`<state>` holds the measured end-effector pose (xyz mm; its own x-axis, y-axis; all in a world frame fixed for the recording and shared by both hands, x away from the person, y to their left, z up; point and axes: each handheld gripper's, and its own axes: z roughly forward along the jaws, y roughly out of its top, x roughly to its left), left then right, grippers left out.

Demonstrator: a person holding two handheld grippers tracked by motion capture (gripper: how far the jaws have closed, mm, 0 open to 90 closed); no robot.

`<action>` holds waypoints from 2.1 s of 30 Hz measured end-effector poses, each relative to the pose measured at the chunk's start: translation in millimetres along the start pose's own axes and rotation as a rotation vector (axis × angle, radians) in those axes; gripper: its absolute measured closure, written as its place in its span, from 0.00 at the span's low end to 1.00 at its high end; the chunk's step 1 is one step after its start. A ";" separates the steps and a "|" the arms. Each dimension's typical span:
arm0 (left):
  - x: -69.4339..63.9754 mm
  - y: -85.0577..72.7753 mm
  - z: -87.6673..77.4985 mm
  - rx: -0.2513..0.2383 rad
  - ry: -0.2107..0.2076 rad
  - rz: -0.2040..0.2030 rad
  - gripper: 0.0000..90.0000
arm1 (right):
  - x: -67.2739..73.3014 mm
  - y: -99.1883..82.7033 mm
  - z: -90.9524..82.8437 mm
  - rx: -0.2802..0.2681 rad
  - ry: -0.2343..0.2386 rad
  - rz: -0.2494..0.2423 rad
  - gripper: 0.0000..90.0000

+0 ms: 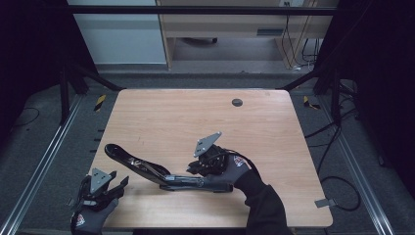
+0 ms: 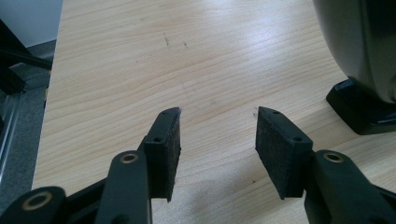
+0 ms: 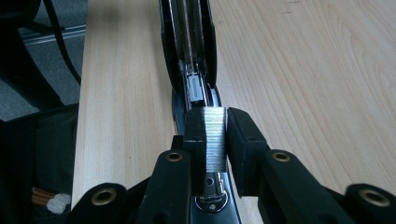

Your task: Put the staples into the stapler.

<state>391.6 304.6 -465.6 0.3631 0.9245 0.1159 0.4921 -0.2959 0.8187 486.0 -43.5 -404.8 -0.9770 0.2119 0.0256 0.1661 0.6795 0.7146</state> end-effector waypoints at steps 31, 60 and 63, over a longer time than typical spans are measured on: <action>0.5 -0.3 -0.4 0.000 0.003 -0.004 0.55 | -2.1 -0.9 23.8 0.054 0.022 -0.012 0.87; 0.9 -0.3 -0.3 0.001 0.002 -0.004 0.55 | 0.7 -3.1 38.4 0.082 0.026 -0.023 0.87; 0.9 -0.3 -0.3 0.002 0.002 -0.004 0.55 | 1.1 -3.2 39.0 0.085 0.028 -0.028 0.87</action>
<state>391.5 305.7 -465.6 0.3596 0.9262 0.1135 0.4949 -0.2924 0.8183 489.7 -18.0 -434.3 -0.9845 0.1734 0.0271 0.1487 0.7423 0.6534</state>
